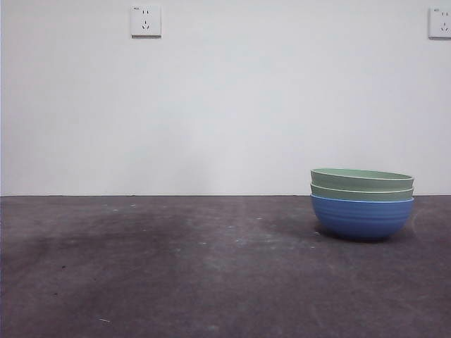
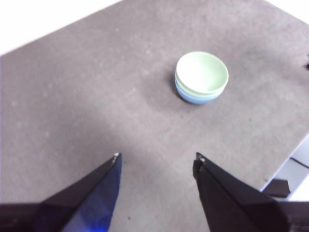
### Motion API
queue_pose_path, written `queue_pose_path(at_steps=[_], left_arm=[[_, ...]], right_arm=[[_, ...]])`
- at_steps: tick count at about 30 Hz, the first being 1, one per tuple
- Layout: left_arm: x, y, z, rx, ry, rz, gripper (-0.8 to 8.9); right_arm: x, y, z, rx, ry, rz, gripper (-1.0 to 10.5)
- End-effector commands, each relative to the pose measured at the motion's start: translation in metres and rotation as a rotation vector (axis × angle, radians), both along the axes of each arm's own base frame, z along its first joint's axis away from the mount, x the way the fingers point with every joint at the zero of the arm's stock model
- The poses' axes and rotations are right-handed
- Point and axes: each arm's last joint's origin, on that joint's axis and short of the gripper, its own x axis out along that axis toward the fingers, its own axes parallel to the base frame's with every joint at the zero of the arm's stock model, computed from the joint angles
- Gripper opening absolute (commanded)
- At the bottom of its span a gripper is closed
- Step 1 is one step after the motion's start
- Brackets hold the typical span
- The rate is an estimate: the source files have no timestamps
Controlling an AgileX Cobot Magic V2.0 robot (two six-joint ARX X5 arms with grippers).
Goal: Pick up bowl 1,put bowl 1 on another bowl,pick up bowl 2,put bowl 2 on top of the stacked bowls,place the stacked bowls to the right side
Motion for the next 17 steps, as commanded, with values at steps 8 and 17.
queue_pose_path(at_steps=[8,17], left_arm=[[-0.003,0.000,-0.002,-0.006,0.030,-0.051,-0.09],[-0.003,0.000,-0.002,-0.005,0.030,-0.047,-0.03]], right_arm=[[-0.025,0.010,0.007,0.017,-0.032,0.091,-0.1],[-0.025,0.010,0.007,0.033,-0.020,0.057,0.0]])
